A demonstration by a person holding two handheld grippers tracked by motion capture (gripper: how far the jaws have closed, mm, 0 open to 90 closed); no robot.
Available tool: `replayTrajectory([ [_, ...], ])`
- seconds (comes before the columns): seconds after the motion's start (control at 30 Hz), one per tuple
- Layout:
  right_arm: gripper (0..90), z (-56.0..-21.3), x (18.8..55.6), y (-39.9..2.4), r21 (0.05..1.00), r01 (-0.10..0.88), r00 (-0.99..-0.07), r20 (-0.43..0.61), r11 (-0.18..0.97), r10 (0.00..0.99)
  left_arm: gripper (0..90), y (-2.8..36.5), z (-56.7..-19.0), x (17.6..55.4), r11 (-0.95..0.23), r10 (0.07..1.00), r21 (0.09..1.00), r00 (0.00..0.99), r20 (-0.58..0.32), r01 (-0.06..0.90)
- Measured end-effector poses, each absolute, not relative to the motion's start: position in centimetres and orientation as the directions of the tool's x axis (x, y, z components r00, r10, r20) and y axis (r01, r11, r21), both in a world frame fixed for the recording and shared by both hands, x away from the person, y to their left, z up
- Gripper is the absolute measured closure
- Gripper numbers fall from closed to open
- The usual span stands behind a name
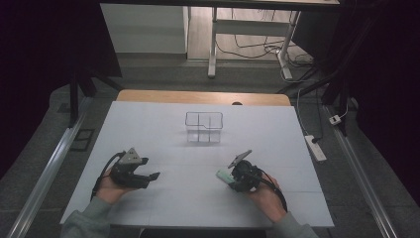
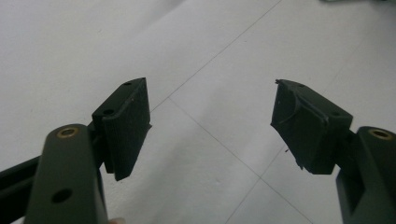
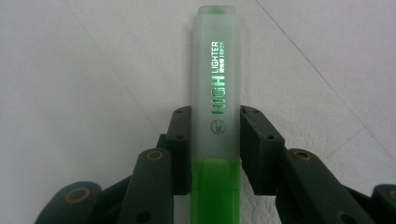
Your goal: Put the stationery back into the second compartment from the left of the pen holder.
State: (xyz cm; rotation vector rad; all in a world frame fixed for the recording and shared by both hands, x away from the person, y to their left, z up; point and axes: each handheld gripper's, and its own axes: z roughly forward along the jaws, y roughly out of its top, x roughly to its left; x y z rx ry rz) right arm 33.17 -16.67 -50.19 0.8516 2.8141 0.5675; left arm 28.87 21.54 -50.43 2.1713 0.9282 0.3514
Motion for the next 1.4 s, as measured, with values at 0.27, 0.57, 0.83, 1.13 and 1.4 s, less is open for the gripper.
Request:
replayTrajectory([
  [0.27, 66.5, -50.1, 33.1, -16.7, 0.401, 0.493, -0.834, -0.035, 0.772, 0.55, 27.9, 21.5, -50.4, 28.8, -0.472, 0.709, 0.726, 0.705, -0.025, 0.5],
  [0.57, 66.5, -48.4, 33.0, -17.1, 0.47, 0.419, -0.864, -0.057, 0.777, 0.5, 28.0, 20.8, -50.0, 28.5, -0.49, 0.692, 0.731, 0.722, -0.005, 0.475],
  [0.83, 66.5, -48.0, 33.7, -17.2, 0.49, 0.399, -0.876, -0.046, 0.775, 0.48, 28.1, 19.7, -49.7, 28.5, -0.519, 0.665, 0.727, 0.747, 0.013, 0.449],
  [1.13, 66.5, -47.5, 34.5, -15.7, 0.504, 0.343, -0.905, -0.048, 0.792, 0.423, 28.1, 18.1, -48.8, 28.7, -0.546, 0.641, 0.732, 0.766, 0.05, 0.409],
  [1.4, 66.5, -47.6, 34.9, -14.2, 0.499, 0.32, -0.92, -0.04, 0.805, 0.39, 28.0, 16.7, -48.4, 29.2, -0.566, 0.625, 0.729, 0.777, 0.074, 0.386],
])
